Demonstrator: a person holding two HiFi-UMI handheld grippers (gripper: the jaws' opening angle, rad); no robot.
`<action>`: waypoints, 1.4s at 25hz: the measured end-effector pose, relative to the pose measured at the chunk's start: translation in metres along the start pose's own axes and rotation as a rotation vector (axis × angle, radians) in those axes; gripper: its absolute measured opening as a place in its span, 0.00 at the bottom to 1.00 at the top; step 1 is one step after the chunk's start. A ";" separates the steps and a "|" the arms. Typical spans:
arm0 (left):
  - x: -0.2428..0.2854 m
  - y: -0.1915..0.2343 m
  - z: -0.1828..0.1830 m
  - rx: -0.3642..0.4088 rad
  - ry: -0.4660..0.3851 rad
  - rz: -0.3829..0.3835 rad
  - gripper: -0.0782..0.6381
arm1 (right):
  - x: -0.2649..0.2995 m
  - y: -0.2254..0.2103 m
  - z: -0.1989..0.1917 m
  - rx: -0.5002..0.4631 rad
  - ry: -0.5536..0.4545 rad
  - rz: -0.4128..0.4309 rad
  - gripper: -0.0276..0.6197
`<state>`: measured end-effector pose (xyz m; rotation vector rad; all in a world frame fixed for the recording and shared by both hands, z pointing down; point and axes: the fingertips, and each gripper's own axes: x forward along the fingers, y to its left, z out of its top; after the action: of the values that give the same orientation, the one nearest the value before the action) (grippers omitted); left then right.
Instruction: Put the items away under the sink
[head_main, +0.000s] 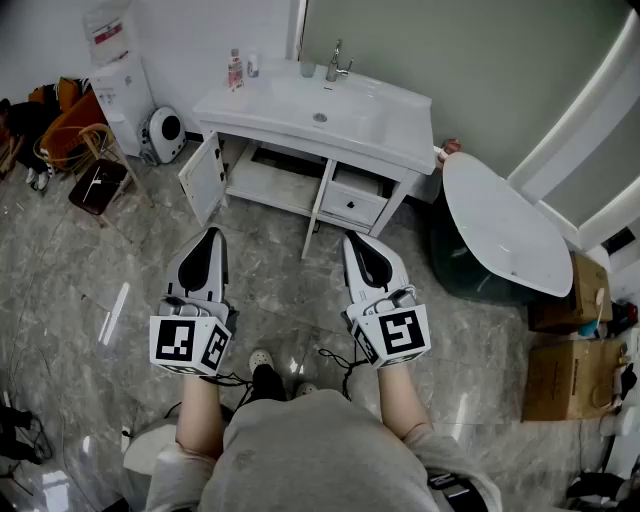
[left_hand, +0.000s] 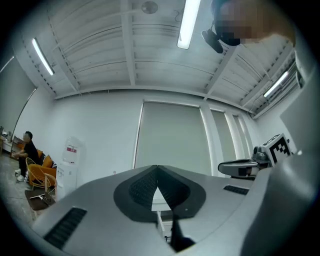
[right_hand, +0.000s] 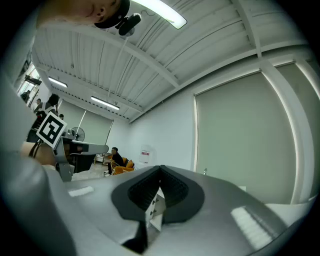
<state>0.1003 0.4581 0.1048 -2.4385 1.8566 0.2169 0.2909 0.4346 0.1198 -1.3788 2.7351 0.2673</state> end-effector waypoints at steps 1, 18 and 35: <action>-0.001 0.000 -0.001 0.000 0.000 0.000 0.12 | -0.002 0.000 0.000 -0.001 -0.001 -0.003 0.06; 0.030 0.052 0.003 0.038 -0.022 -0.015 0.12 | 0.054 -0.002 -0.004 0.018 -0.006 -0.072 0.06; 0.085 0.138 -0.004 0.026 -0.024 -0.092 0.12 | 0.147 0.009 -0.007 0.005 -0.022 -0.132 0.06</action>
<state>-0.0097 0.3396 0.1003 -2.4850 1.7221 0.2135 0.1955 0.3222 0.1073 -1.5368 2.6111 0.2653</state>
